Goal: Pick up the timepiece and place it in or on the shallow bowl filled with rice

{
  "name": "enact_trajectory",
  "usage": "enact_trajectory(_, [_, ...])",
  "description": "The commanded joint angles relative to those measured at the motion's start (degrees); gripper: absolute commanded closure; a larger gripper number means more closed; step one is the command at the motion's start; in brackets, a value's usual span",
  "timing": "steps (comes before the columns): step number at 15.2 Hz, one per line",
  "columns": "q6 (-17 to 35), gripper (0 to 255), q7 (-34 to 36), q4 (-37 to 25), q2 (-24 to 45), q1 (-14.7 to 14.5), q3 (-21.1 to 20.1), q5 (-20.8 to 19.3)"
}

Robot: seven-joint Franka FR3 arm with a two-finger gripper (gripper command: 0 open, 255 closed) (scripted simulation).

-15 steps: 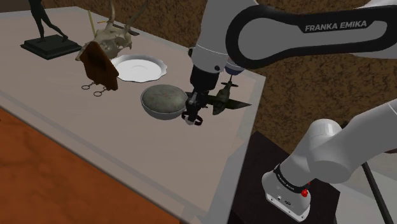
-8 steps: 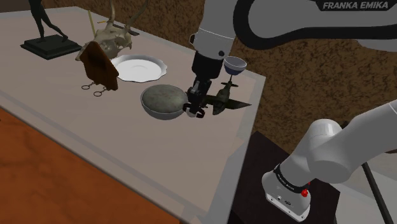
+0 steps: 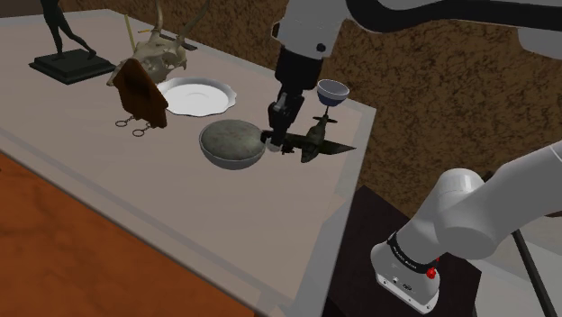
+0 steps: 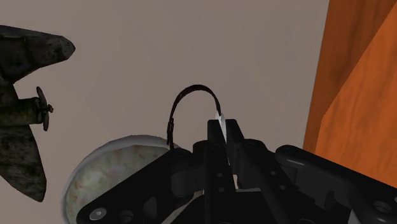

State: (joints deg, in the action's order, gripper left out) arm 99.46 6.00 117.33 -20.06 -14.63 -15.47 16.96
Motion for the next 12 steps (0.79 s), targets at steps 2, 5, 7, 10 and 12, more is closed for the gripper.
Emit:
enact_trajectory(2, [-2.2,255,0.4,-2.4,0.2,0.1,0.2,-0.2])
enact_trajectory(5, [-3.0,255,-0.3,-9.0,6.4,1.1,0.7,-1.9])
enact_trajectory(7, [-3.8,255,-0.7,-13.9,10.7,1.7,1.0,-3.0])
enact_trajectory(10, [-5.6,255,-1.0,-22.1,17.4,2.3,1.3,-4.7])
enact_trajectory(12, [-7.2,255,-1.1,-28.2,22.1,2.6,1.5,-5.9])
